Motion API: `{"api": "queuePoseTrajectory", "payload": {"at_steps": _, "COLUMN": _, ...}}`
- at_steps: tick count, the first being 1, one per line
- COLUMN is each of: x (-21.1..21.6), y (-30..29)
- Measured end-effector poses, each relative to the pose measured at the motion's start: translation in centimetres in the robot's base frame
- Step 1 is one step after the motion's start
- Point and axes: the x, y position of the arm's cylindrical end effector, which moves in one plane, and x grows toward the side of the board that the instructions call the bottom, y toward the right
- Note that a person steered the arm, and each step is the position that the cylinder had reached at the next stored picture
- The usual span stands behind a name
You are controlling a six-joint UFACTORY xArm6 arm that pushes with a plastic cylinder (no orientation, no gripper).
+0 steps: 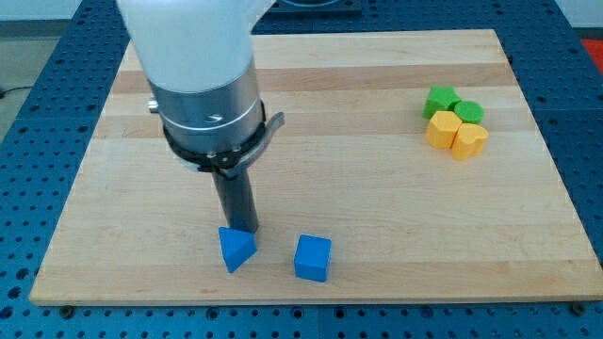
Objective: Move the arm to the center of the board
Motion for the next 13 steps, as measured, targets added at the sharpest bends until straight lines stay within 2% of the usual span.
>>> {"api": "queuePoseTrajectory", "payload": {"at_steps": 3, "x": -0.9, "y": 1.7}}
{"api": "queuePoseTrajectory", "payload": {"at_steps": 7, "x": -1.1, "y": 0.8}}
{"api": "queuePoseTrajectory", "payload": {"at_steps": 9, "x": -1.9, "y": 4.7}}
{"api": "queuePoseTrajectory", "payload": {"at_steps": 10, "x": -2.0, "y": 4.7}}
{"api": "queuePoseTrajectory", "payload": {"at_steps": 11, "x": -3.0, "y": 5.0}}
{"api": "queuePoseTrajectory", "payload": {"at_steps": 13, "x": -8.3, "y": 8.7}}
